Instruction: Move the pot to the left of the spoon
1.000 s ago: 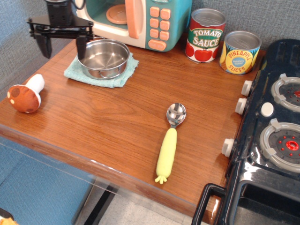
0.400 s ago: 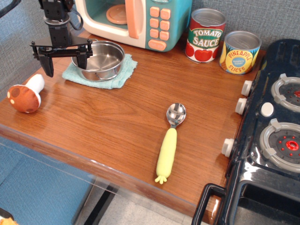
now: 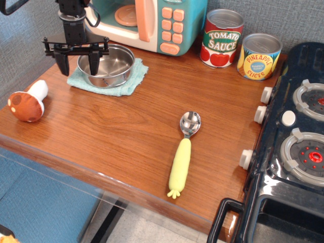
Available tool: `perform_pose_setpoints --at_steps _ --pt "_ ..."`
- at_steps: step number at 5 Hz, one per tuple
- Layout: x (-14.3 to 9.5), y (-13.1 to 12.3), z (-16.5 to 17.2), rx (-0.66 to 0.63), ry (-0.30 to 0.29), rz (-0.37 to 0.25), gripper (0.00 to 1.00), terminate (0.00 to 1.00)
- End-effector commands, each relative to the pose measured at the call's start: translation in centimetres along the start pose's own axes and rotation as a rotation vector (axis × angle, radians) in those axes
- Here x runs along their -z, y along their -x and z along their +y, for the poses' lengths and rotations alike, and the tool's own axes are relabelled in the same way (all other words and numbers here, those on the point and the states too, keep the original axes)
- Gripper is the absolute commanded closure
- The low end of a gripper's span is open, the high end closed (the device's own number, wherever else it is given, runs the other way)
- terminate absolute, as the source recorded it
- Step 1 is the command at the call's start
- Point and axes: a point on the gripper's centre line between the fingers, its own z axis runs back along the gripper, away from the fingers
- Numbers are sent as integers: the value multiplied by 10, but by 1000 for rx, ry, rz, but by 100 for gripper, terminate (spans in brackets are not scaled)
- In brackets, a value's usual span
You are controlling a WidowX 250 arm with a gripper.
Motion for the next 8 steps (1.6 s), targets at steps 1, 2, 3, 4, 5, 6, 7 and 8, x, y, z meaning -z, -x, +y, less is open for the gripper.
perform_pose_setpoints --at_steps 1,2,3,4,5,6,7,8 --pt "-12 0 -7 34 -4 -41 100 0" --pt "-18 2 -10 58 4 -50 100 0" --pt "-53 11 -16 102 30 -135 100 0" --pt "-80 43 -28 208 52 -157 100 0" --pt "-87 86 -31 295 49 -126 100 0" --pt "-79 121 -27 365 11 -67 100 0" --pt "-72 138 -18 387 -43 -15 100 0" --pt "-61 148 -8 388 -76 4 100 0"
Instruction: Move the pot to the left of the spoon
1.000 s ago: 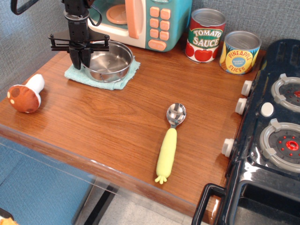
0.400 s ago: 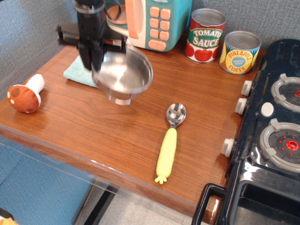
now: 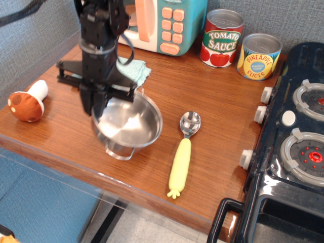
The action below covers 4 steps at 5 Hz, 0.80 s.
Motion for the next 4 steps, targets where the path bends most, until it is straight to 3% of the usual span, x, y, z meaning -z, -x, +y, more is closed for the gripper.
perform_pose_setpoints --at_steps 1,2,4 --pt "7 22 23 -29 -25 -8 100 0" --pt "7 18 23 -11 -23 -13 0 0" --pt "-18 2 11 165 -24 -147 0 0"
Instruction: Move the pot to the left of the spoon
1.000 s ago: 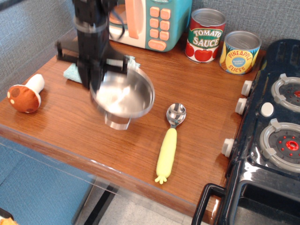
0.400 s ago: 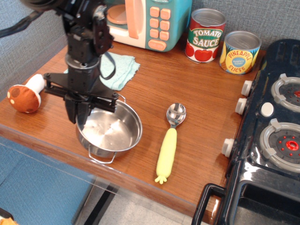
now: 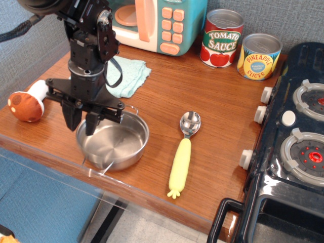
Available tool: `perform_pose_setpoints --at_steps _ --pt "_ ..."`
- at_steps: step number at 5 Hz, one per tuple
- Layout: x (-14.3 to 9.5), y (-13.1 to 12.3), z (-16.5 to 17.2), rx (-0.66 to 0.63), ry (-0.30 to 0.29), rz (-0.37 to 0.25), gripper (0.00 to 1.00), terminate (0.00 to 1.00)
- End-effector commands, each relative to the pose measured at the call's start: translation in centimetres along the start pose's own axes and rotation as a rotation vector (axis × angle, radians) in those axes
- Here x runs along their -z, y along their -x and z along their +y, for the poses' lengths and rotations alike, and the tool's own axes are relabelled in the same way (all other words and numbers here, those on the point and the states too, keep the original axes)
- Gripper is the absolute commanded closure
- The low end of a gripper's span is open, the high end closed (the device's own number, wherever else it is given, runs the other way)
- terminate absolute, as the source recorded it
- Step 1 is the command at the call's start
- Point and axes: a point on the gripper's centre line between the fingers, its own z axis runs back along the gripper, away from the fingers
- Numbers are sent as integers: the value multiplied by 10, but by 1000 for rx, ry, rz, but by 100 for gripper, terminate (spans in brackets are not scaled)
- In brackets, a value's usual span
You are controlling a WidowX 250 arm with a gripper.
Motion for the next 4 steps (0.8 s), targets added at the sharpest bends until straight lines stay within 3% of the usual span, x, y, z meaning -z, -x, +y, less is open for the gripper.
perform_pose_setpoints --at_steps 1,2,3,4 --pt "-46 -2 5 114 34 -155 0 0" --pt "-38 2 -2 25 18 -141 0 0" --pt "-38 2 -2 25 18 -141 0 0" --pt "-38 2 -2 25 18 -141 0 100"
